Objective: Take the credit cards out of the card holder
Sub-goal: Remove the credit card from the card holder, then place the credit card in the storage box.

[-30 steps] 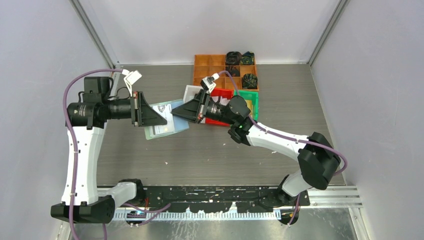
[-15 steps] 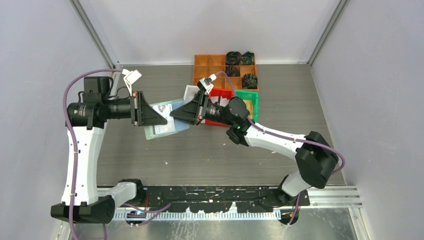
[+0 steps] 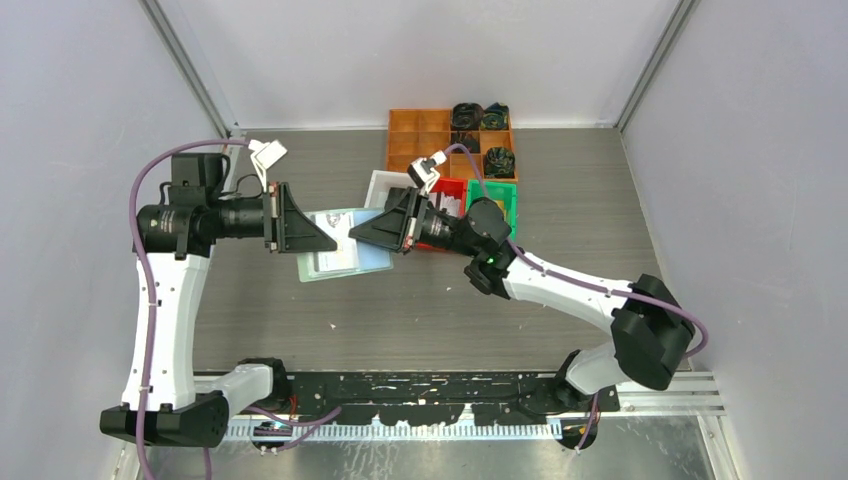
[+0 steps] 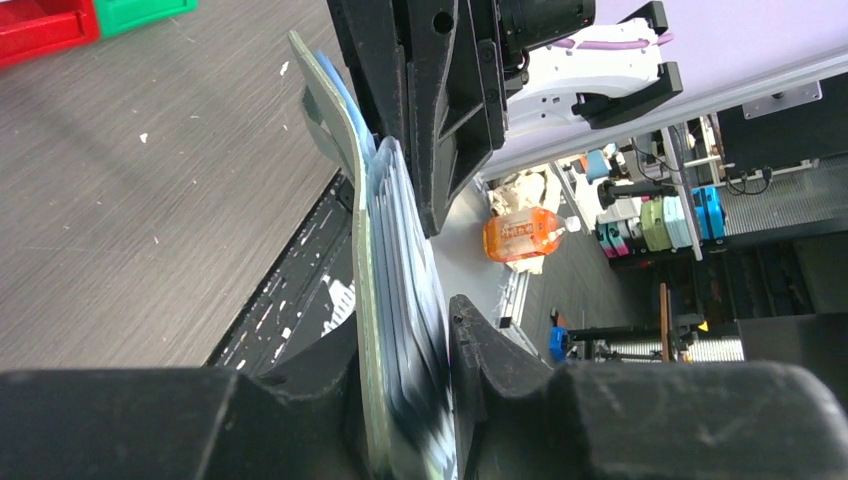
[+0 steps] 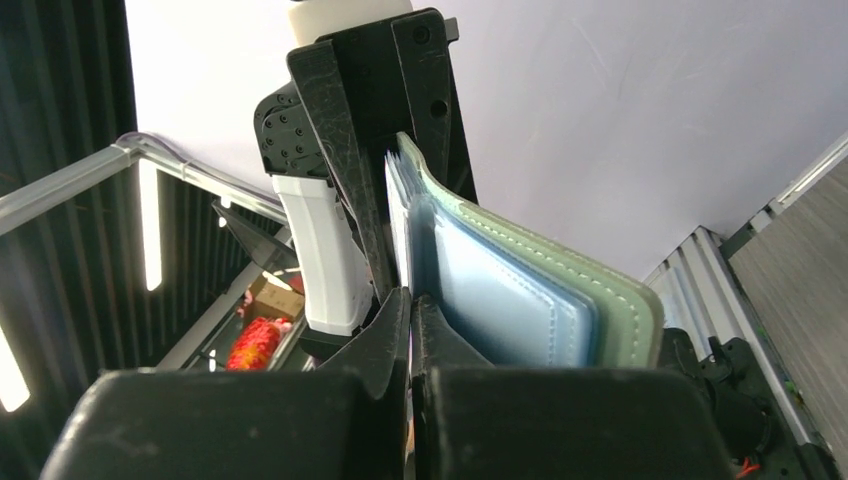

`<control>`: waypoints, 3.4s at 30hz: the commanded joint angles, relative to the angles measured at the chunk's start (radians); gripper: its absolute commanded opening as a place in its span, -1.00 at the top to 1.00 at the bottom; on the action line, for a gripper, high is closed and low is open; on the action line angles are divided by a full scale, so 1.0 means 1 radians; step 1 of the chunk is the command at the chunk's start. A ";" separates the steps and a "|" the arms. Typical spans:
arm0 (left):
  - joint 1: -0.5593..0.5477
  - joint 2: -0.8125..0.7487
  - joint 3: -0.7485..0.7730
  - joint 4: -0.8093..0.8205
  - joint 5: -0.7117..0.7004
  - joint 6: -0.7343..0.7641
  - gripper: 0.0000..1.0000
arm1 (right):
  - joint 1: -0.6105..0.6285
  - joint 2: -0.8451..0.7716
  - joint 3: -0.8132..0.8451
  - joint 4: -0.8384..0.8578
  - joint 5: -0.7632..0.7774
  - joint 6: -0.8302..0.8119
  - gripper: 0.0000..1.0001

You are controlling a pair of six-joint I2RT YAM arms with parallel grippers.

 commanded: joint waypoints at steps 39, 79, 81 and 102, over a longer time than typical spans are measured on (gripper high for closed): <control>0.015 -0.100 -0.009 0.338 0.053 -0.314 0.93 | -0.042 -0.186 -0.107 -0.120 0.117 -0.133 0.99; 0.015 -0.060 0.047 0.200 -0.126 -0.179 1.00 | -0.022 -0.072 -0.053 0.166 -0.022 0.063 0.35; 0.015 -0.063 0.047 0.202 -0.128 -0.181 1.00 | -0.022 -0.072 -0.050 0.153 -0.017 0.059 0.50; 0.015 -0.053 0.107 0.018 -0.360 0.080 1.00 | -0.513 -0.370 0.020 -0.993 -0.038 -0.468 0.99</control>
